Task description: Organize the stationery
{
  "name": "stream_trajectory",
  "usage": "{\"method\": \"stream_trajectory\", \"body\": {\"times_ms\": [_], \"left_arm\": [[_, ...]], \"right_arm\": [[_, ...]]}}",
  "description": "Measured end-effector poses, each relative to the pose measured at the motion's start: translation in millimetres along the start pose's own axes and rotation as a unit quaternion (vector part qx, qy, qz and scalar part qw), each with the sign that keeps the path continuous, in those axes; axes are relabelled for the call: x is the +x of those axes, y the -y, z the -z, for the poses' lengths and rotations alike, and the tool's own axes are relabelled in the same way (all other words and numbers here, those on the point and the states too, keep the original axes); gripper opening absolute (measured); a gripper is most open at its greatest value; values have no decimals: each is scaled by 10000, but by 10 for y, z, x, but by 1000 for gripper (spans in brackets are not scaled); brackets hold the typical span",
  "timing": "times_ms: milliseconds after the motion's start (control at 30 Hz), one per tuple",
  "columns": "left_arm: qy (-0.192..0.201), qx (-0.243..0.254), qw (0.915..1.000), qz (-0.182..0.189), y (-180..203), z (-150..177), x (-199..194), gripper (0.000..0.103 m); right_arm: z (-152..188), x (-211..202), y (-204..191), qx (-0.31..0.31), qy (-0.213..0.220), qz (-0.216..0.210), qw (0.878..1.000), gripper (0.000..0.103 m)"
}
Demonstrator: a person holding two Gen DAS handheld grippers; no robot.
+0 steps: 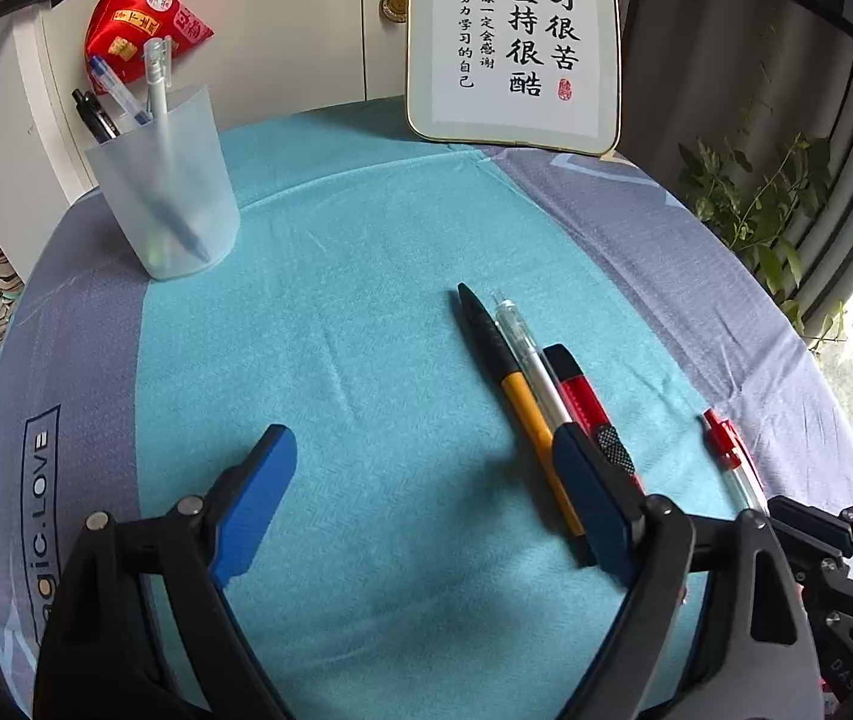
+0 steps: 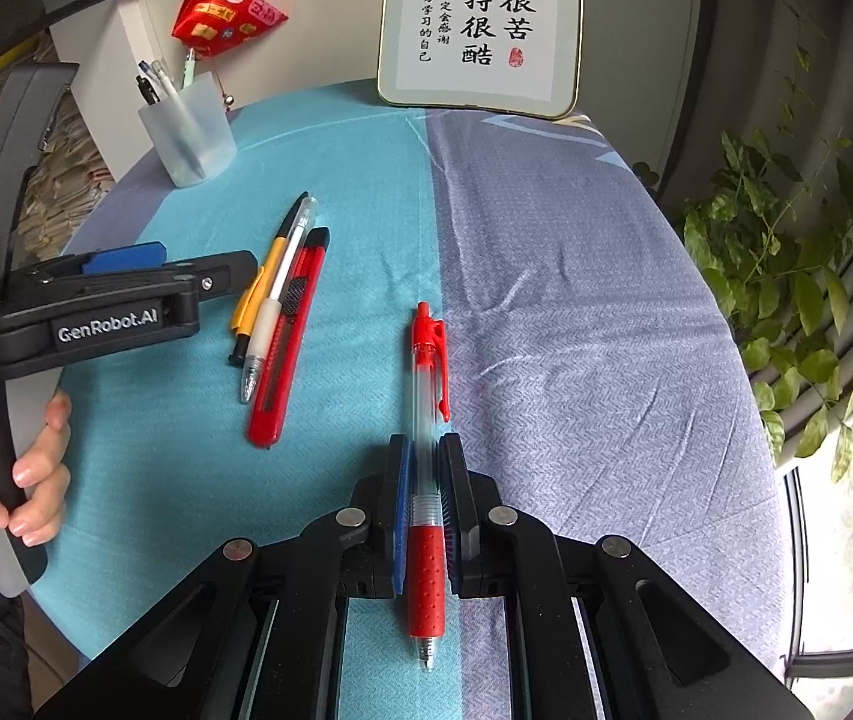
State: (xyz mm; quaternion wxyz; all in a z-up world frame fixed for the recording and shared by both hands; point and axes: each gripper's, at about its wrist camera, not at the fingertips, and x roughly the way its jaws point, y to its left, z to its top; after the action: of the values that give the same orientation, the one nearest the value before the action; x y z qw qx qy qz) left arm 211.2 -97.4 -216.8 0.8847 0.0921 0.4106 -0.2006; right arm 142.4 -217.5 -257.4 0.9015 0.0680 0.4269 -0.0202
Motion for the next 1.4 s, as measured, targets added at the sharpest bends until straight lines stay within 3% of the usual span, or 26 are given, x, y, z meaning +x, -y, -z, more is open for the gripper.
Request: {"method": "stream_trajectory", "body": {"times_ms": [267,467,600,700,800,900,967,1133,1400], "left_arm": [[-274,-550,9978,256,-137,-19,74,95],[-727,-644,9953,35,30,-140,166,98],[-1263,-743,9879,-511,78,-234,276,95],[-1307,-713,9872,-580,75,-255,298,95],[-1198,-740,9881,-616,34,-230,229,80],[-1068,-667,9904,-565,-11,-211,155,57],[-926,-581,9928,-489,-41,-181,108,29],[-763,-531,9954,-243,-158,-93,35,13],[-684,-494,9964,94,-208,69,-108,8]], "right_arm": [[5,0,-2,36,6,16,10000,10],[2,-3,15,118,11,-22,9999,10],[1,-5,18,121,4,-18,9999,10],[2,-7,26,141,12,-28,9999,10],[6,-8,36,153,21,-55,9999,10],[4,-6,38,154,20,-62,9999,10],[6,-7,35,135,31,-50,9999,10],[6,-8,27,133,53,-32,9999,10],[27,-19,39,223,128,-58,9997,10]]}}
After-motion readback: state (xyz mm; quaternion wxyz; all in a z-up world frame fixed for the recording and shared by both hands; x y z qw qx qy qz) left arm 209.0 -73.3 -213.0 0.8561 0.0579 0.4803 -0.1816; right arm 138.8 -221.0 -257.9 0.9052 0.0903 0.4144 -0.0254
